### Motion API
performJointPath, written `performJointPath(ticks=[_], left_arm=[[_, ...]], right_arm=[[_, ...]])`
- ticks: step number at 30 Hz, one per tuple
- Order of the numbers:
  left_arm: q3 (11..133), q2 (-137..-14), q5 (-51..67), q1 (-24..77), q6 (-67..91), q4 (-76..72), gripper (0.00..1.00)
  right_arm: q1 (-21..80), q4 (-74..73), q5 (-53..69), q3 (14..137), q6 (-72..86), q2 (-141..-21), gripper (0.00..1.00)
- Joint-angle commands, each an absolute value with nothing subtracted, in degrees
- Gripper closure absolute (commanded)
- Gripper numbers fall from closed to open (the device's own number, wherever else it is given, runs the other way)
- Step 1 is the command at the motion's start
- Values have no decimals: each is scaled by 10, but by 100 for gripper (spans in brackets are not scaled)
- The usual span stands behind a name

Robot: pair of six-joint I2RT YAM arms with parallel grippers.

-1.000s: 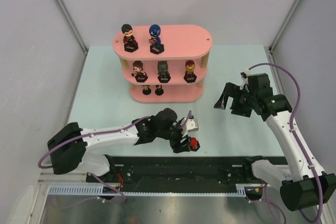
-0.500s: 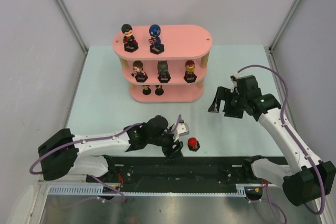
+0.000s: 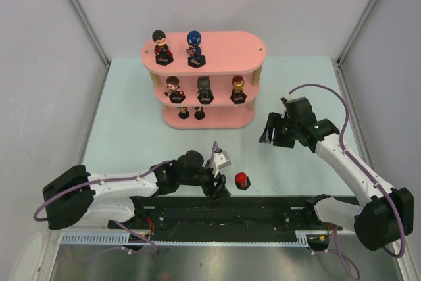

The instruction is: Place and organize the plastic toys onto the shelf

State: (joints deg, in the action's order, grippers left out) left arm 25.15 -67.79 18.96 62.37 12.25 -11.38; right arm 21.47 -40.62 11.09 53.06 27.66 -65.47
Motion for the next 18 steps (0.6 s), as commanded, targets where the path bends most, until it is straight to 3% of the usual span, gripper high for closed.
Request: performJointPath(ticks=[1,8,12,15,18], left_arm=[[246,-663,157,632,155,-167,35],[235,-668,116,662,196,-199,40],[229,-684,98,685,221,-221,51],[215,-695,92,697,247,-256,69],[208,-707,85,709,266,-286,96]], right_arm=[[235,-341,87,518,281,-661,41],[265,-297,78,510,272,-698,67],[278,-283,71,500,266,-715,91],[280,-264,76,489,260,-729,100],[286,-253,83,485,253,-752,100]])
